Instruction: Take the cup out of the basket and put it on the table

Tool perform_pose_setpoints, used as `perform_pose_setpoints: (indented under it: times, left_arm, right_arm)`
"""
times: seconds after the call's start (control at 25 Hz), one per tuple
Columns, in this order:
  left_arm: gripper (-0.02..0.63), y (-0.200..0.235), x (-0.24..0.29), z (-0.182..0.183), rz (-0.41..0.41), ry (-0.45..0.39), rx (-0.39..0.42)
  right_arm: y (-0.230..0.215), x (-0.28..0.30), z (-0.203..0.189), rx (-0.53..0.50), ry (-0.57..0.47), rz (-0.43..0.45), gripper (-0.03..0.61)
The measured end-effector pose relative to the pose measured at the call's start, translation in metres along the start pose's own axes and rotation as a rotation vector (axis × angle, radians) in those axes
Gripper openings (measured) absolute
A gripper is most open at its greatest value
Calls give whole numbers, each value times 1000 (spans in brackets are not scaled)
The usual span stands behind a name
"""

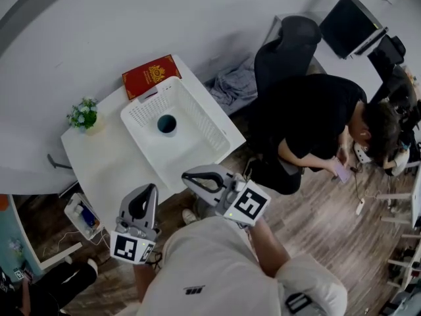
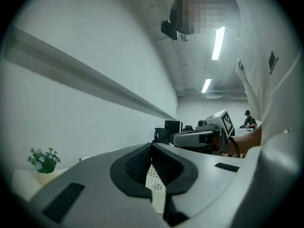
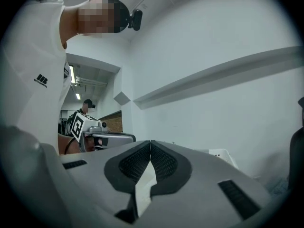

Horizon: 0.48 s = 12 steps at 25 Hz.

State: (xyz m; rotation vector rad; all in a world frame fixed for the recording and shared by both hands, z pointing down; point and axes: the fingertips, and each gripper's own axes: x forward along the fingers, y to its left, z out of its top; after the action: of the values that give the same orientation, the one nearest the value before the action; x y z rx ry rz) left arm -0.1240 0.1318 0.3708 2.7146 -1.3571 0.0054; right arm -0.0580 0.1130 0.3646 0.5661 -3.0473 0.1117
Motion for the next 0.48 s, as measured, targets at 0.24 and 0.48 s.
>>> perform_pose_setpoints:
  times: [0.24, 0.48]
  left_arm:
    - [9, 0, 21, 6, 47, -2, 7]
    - [9, 1, 32, 7, 83, 6, 20]
  right_arm:
    - [-19, -5, 6, -8, -16, 56, 12]
    - [-33, -5, 7, -29, -20, 91, 12]
